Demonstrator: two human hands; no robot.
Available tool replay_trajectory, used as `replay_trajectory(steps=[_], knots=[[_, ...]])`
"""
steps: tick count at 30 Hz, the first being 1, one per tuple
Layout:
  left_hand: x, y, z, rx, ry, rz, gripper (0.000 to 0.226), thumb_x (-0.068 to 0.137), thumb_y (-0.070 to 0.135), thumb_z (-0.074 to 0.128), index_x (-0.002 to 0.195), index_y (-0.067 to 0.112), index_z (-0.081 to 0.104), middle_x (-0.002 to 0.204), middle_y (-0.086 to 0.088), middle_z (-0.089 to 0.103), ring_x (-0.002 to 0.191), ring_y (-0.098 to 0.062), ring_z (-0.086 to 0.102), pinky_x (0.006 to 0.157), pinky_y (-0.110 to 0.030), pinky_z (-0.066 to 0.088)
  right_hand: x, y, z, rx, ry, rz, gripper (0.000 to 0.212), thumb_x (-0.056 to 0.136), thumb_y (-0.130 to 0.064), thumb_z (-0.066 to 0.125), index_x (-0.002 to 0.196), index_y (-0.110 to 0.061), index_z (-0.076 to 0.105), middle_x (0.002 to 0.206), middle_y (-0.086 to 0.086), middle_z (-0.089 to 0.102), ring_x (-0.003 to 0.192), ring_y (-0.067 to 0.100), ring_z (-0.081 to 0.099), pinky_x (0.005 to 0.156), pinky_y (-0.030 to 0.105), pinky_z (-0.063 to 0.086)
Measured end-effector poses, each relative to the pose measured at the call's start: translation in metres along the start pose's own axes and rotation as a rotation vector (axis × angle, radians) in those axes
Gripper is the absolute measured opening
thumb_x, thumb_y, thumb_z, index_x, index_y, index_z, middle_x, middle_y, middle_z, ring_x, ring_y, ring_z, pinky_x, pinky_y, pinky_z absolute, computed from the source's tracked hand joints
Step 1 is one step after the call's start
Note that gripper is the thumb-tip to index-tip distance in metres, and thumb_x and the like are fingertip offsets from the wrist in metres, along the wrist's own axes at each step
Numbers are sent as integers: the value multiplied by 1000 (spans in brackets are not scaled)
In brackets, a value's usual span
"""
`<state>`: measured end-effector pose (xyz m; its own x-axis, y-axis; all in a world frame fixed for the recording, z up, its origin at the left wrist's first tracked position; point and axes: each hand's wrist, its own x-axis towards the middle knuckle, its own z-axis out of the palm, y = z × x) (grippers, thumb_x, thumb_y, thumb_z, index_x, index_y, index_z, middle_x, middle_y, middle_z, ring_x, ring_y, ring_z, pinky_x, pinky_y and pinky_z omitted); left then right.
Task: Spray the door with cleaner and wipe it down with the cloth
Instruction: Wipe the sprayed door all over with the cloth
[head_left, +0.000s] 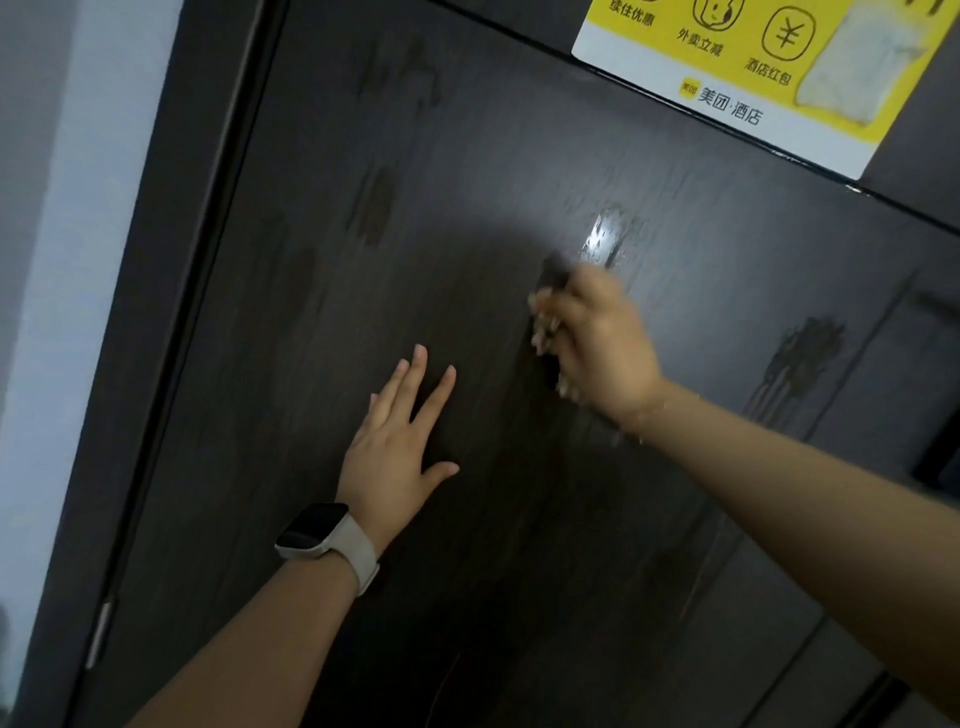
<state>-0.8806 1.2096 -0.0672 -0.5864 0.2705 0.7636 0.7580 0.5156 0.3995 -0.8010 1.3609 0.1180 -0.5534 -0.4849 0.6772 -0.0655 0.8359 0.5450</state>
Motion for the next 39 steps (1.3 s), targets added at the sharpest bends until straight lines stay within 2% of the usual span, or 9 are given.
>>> replay_trajectory(steps=[5, 8, 13, 15, 19, 21, 23, 31, 39], knots=[[1, 3, 1, 75, -12, -18, 110, 79, 44, 74, 152, 37, -8, 160, 6, -26, 149, -18, -11, 120, -47, 23, -42, -16, 7, -60, -265, -374, 20, 87, -11, 61, 103, -2, 68, 94, 12, 54, 84, 28, 51, 65, 37, 45], [1, 5, 3, 65, 30, -35, 112, 76, 42, 78, 152, 36, -4, 161, 4, -22, 150, -19, -6, 119, -48, 23, -5, 19, -16, -51, -92, -201, 19, 92, -21, 53, 92, -6, 64, 93, 12, 57, 88, 29, 54, 75, 45, 46], [0, 6, 6, 43, 46, -54, 113, 73, 39, 80, 153, 36, -1, 161, 7, -20, 150, -16, -6, 118, -45, 20, 49, 59, -47, -79, 365, 214, 21, 93, -9, 55, 94, 1, 73, 92, 20, 57, 90, 37, 51, 74, 31, 36], [0, 6, 6, 41, 49, -48, 112, 73, 39, 80, 153, 35, 1, 162, 7, -20, 150, -17, -5, 118, -45, 18, 40, 44, -28, -58, 375, 240, 18, 89, -1, 55, 98, 1, 71, 96, 22, 57, 93, 37, 52, 78, 38, 43], [-1, 5, 4, 52, 46, -44, 112, 72, 39, 81, 154, 34, 4, 162, 7, -17, 149, -17, -4, 116, -47, 26, -2, 3, 8, -13, 45, -207, 24, 90, 5, 54, 111, 3, 66, 102, 20, 58, 96, 35, 51, 80, 45, 49], [-1, 6, 2, 55, 44, -48, 112, 71, 40, 82, 154, 34, 7, 163, 7, -15, 149, -16, -2, 114, -47, 32, -3, 6, 3, -45, -83, -437, 35, 102, -5, 34, 116, 6, 65, 102, 19, 61, 96, 32, 48, 79, 40, 48], [0, 8, 0, 48, 66, -44, 113, 69, 40, 83, 155, 32, 11, 164, 5, -11, 149, -17, 3, 110, -48, 38, 15, 26, -13, -109, -37, -516, 49, 106, -12, 21, 114, 6, 66, 98, 21, 62, 92, 34, 48, 77, 41, 45], [5, 12, -4, 1, 139, -70, 95, 71, 41, 82, 149, 27, 30, 162, 2, 10, 143, -23, 26, 99, -46, 49, 74, 63, -30, 37, 499, 143, 22, 95, -8, 54, 108, 0, 71, 94, 22, 59, 94, 31, 50, 81, 30, 39], [6, 0, -3, -50, 175, -209, 98, 77, 53, 71, 154, 35, 13, 164, 1, -5, 150, -24, 1, 116, -57, 24, 41, 28, 1, -44, -116, -577, 37, 87, 6, 58, 124, 1, 62, 108, 20, 61, 99, 31, 46, 80, 41, 49]])
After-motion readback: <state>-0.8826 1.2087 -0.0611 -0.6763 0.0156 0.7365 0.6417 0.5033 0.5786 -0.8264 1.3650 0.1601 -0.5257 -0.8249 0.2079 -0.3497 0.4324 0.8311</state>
